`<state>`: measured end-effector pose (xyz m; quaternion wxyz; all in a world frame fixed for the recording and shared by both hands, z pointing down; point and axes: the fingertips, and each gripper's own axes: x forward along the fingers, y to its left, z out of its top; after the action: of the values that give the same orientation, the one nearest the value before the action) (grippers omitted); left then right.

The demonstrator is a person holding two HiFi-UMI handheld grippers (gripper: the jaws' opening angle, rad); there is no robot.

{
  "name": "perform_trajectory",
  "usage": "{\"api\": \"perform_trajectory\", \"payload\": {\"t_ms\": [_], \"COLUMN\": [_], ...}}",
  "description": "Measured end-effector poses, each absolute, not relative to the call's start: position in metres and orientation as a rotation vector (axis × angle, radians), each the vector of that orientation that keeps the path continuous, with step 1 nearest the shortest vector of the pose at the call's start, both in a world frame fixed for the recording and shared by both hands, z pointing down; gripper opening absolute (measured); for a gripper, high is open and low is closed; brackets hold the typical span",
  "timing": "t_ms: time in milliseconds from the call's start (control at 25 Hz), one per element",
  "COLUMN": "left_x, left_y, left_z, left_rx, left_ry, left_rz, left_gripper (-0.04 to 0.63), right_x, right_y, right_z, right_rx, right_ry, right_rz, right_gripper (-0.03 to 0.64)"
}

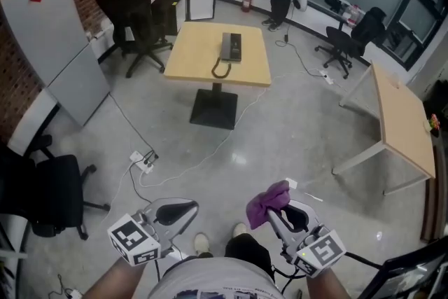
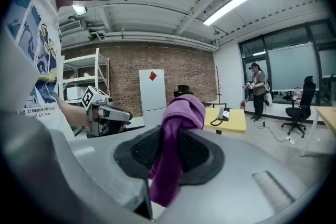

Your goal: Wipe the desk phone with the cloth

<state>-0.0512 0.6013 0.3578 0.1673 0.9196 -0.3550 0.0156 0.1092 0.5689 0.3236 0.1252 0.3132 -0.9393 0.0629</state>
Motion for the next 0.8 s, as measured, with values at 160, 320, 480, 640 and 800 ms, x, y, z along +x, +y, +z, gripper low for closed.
{"api": "perform_trajectory", "payload": {"t_ms": [160, 320, 480, 640, 800], "left_x": [-0.058, -0.067, -0.071, -0.065, -0.055], "left_y": [0.584, 0.555, 0.515, 0.464, 0.415], "left_z": [0.359, 0.361, 0.356, 0.354, 0.351], "left_rx": [2.607, 2.567, 2.528, 2.514, 2.517], "left_ry": [-1.042, -1.092, -1.145, -1.188, -1.214], "left_rz": [0.043, 0.041, 0.038, 0.069, 0.089], "left_gripper": [0.006, 0.005, 0.005, 0.005, 0.005], "right_x": [0.107, 0.105, 0.104, 0.107, 0.111], "right_y": [0.55, 0.514, 0.467, 0.412, 0.365], "right_z": [0.323, 0.322, 0.318, 0.318, 0.324], "right_rx": [0.908, 0.884, 0.837, 0.787, 0.733], "right_ry": [-2.734, -2.738, -2.769, -2.796, -2.813], "right_rz": [0.177, 0.167, 0.183, 0.177, 0.178], "right_gripper": [0.093, 0.092, 0.093, 0.092, 0.092]}}
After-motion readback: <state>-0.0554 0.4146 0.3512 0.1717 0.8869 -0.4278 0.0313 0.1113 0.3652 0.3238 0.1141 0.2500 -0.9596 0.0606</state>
